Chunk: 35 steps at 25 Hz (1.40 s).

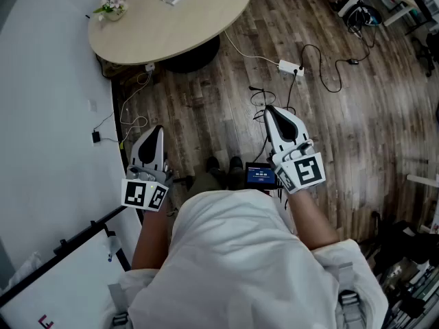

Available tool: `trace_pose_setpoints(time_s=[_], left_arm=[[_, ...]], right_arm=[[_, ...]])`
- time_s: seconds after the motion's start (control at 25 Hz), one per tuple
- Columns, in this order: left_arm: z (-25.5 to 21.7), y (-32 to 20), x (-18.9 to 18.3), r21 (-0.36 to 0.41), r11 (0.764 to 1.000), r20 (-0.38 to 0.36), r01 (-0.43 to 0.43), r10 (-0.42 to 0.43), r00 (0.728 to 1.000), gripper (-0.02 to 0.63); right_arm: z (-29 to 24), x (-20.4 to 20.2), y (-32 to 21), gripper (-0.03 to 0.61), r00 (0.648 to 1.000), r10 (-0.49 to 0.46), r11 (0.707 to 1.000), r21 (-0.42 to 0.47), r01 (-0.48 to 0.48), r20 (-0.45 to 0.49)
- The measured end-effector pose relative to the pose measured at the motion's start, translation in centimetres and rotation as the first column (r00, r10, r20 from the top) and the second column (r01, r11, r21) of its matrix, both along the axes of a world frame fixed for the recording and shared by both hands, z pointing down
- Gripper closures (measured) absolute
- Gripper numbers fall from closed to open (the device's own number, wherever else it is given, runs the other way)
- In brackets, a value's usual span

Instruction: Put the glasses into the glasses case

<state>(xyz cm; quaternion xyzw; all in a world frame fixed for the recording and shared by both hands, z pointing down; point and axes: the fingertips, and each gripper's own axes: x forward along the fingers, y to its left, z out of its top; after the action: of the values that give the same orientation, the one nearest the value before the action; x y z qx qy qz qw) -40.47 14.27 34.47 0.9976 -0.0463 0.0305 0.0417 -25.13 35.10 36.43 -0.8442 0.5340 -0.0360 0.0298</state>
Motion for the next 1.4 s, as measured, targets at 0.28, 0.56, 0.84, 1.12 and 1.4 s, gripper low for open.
trace_pose_setpoints(time_s=[0.28, 0.56, 0.84, 1.12, 1.4], left_arm=[[0.0, 1.6, 2.8, 0.024, 0.998, 0.004, -0.063, 0.063, 0.998, 0.600], [2.5, 2.6, 3.7, -0.011, 0.994, 0.056, -0.109, 0.110, 0.992, 0.600], [1.7, 3.1, 4.2, 0.008, 0.994, 0.049, -0.113, 0.112, 0.992, 0.600], [0.5, 3.1, 4.8, 0.027, 0.993, 0.019, -0.117, 0.117, 0.993, 0.600], [0.8, 0.7, 7.8, 0.013, 0.991, -0.005, -0.134, 0.134, 0.991, 0.600]], right_arm=[[0.4, 0.4, 1.2, 0.551, 0.999, -0.031, 0.999, -0.019, 0.030, -0.011], [1.9, 0.4, 1.2, 0.551, 0.997, -0.055, 0.998, -0.001, 0.055, 0.057], [1.6, 1.2, 2.2, 0.551, 0.996, -0.080, 0.997, 0.016, 0.079, 0.046], [0.6, 2.6, 2.7, 0.551, 0.997, -0.065, 0.998, 0.026, 0.064, 0.031], [0.7, 5.1, 0.3, 0.551, 0.997, -0.061, 0.998, 0.015, 0.061, 0.036]])
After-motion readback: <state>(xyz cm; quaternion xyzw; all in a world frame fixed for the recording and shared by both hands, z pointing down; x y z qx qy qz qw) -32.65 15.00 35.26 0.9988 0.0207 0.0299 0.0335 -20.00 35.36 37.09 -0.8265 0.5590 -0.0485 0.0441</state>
